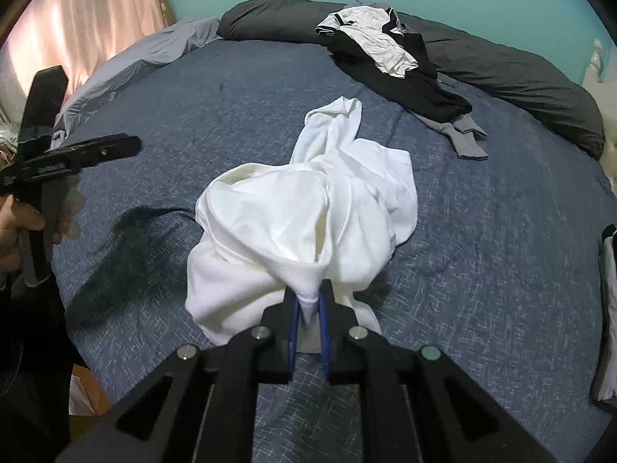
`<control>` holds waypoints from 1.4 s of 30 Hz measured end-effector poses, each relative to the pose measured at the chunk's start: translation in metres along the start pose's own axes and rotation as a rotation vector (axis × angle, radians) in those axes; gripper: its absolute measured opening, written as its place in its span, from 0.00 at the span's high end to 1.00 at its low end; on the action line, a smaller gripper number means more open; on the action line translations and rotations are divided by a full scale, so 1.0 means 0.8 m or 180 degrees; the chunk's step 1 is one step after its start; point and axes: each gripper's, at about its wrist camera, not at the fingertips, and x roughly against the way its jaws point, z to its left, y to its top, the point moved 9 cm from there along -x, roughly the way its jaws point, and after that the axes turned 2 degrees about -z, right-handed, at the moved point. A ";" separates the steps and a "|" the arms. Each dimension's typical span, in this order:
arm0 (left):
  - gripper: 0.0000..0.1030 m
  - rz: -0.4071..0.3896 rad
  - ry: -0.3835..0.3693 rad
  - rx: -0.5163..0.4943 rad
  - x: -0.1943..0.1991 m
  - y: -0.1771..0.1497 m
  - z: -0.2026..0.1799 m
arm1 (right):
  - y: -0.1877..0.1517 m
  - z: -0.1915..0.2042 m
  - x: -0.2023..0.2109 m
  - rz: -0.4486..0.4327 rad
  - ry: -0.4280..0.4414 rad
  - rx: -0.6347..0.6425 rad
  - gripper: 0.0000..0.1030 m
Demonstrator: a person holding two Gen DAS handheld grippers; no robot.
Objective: Fold clothes
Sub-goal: 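Grasp the white garment's hem with the left tool while the right tool holds it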
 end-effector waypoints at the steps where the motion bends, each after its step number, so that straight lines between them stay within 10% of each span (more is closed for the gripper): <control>1: 0.00 0.0003 -0.0014 -0.0055 -0.005 0.001 -0.005 | 0.000 0.001 0.001 -0.0006 0.0001 0.0014 0.91; 18: 0.00 0.0387 -0.0187 -0.0321 -0.096 -0.015 -0.032 | -0.010 -0.015 -0.018 0.0002 0.0035 0.0022 0.91; 30: 0.26 0.0635 -0.0377 -0.0240 -0.121 -0.030 -0.041 | -0.015 -0.024 -0.027 0.0064 0.0019 0.0068 0.84; 42: 0.27 0.0731 -0.0505 -0.0321 -0.130 -0.039 -0.055 | -0.023 -0.030 -0.024 0.0090 0.0040 0.0006 0.76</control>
